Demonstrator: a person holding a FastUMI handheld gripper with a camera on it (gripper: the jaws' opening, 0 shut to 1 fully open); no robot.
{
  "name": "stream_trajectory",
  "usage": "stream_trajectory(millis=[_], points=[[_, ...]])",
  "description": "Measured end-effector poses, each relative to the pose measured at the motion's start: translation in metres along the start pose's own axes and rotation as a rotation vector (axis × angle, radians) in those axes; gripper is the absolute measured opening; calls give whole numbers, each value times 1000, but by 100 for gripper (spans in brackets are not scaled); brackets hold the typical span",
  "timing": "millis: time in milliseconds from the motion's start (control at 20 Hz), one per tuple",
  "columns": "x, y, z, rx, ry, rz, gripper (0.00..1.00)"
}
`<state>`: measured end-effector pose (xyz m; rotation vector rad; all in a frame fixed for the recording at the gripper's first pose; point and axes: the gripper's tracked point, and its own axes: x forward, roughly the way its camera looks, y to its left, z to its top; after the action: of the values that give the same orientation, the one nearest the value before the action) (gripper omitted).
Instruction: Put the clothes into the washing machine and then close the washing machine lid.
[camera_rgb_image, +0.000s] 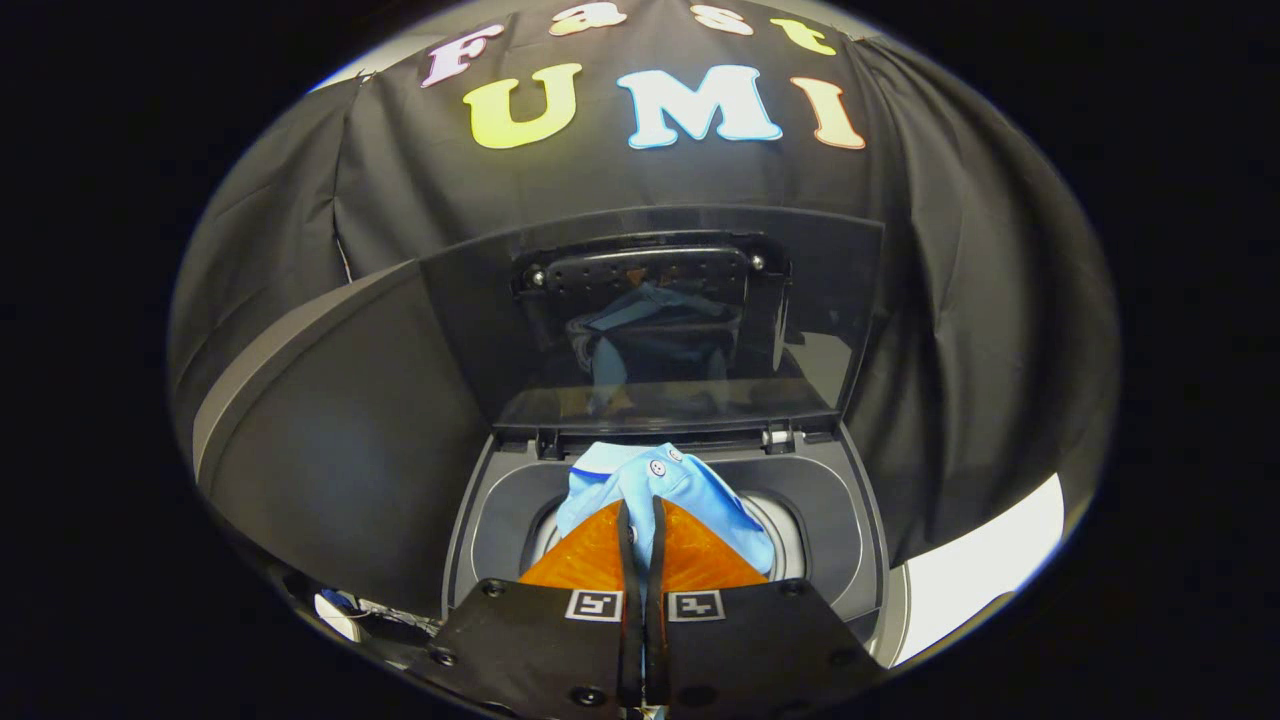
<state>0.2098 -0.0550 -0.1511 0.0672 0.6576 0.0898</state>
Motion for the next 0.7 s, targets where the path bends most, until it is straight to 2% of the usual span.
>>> stream_trajectory(millis=[50,200,300,400,600,700], points=[[0,1,-4,3,14,4,6],[2,2,-16,-6,52,4,9],[2,4,-16,-9,45,7,21],[1,5,-17,-26,47,-4,24],[0,3,-16,-67,38,-35,97],[-2,5,-17,-69,37,-34,97]])
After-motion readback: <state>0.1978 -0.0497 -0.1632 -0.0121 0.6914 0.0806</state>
